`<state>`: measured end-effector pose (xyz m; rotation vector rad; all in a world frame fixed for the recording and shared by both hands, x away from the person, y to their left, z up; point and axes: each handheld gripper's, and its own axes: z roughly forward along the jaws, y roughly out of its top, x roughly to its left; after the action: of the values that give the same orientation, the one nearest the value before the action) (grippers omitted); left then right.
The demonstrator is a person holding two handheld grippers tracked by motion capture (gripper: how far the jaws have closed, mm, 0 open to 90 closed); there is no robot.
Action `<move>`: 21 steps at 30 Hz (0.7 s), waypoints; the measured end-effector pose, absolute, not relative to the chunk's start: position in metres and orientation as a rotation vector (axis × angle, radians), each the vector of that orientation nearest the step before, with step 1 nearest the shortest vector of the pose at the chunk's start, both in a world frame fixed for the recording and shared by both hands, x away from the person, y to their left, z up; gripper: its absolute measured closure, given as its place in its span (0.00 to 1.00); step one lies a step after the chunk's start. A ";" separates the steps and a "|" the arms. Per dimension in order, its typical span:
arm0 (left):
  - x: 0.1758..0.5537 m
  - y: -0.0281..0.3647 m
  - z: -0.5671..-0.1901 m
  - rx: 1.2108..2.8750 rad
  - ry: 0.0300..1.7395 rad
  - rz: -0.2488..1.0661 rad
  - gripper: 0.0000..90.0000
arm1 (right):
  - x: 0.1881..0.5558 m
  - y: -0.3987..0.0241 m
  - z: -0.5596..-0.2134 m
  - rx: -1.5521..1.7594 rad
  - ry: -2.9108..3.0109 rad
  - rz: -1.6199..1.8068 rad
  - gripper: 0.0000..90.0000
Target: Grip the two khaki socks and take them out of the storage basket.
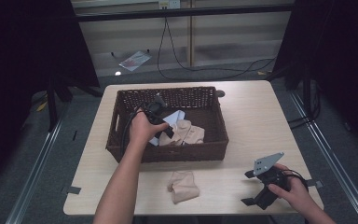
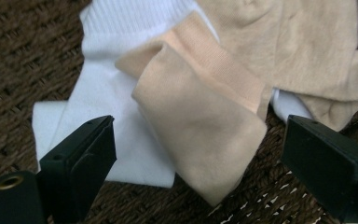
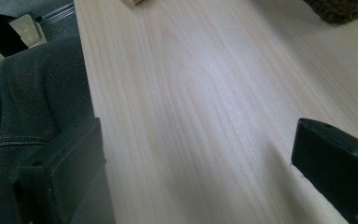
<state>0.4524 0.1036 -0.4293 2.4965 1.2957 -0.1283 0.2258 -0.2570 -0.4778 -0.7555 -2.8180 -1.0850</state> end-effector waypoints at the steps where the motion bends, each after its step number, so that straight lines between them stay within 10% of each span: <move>1: 0.453 0.103 -0.430 2.502 1.296 -0.134 0.11 | 0.226 -0.257 -0.478 -0.758 -2.817 -1.082 0.02; 16: 0.460 0.100 -0.449 2.468 1.227 -0.119 0.20 | 0.226 -0.257 -0.478 -0.754 -2.815 -1.083 0.02; 21: 0.457 0.096 -0.444 2.484 1.150 -0.110 0.72 | 0.226 -0.258 -0.478 -0.761 -2.817 -1.081 0.02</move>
<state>0.4573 0.0961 -0.4443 2.4839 1.1495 -0.1097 0.2257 -0.2578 -0.4781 -0.7609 -2.8166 -1.0807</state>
